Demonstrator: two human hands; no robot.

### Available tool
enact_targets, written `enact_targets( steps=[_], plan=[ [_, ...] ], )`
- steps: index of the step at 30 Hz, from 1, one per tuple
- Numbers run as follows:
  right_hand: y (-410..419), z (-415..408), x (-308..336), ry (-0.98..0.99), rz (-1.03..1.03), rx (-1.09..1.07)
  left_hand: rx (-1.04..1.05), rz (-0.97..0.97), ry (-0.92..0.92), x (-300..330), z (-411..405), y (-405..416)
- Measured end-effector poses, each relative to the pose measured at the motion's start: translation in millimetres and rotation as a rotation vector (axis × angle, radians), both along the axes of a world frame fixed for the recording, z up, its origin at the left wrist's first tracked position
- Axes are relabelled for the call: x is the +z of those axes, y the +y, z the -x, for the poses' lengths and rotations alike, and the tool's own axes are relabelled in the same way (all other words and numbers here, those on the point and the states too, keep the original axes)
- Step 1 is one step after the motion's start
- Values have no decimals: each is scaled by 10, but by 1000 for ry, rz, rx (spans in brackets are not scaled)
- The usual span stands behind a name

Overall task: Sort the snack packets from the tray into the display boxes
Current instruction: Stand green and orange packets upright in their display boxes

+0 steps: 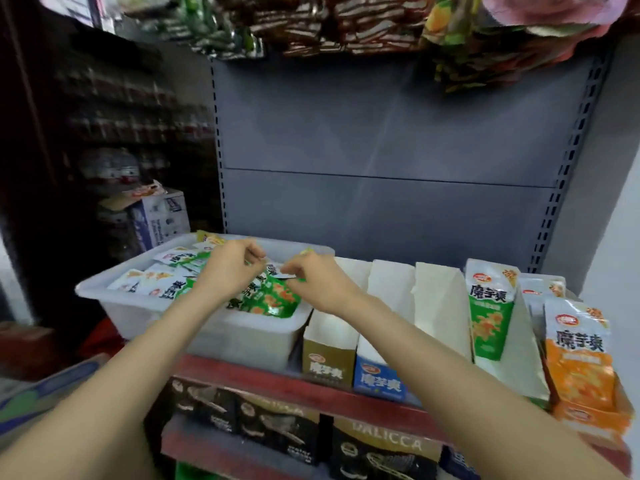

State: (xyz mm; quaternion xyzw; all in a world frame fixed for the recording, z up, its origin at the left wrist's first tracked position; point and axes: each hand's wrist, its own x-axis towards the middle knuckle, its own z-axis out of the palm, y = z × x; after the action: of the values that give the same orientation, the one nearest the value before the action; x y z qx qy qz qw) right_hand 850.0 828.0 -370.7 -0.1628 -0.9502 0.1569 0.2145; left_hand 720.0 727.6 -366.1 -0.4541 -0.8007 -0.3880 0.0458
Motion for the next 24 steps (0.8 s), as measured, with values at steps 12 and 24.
enact_targets(
  steps=[12,24],
  plan=[
    [-325,798,-133,-309,39,-61,50,185,-150,-142,553,-432],
    [-214,744,-78,166,238,-212,30,19,-227,-99,557,-456]
  ],
)
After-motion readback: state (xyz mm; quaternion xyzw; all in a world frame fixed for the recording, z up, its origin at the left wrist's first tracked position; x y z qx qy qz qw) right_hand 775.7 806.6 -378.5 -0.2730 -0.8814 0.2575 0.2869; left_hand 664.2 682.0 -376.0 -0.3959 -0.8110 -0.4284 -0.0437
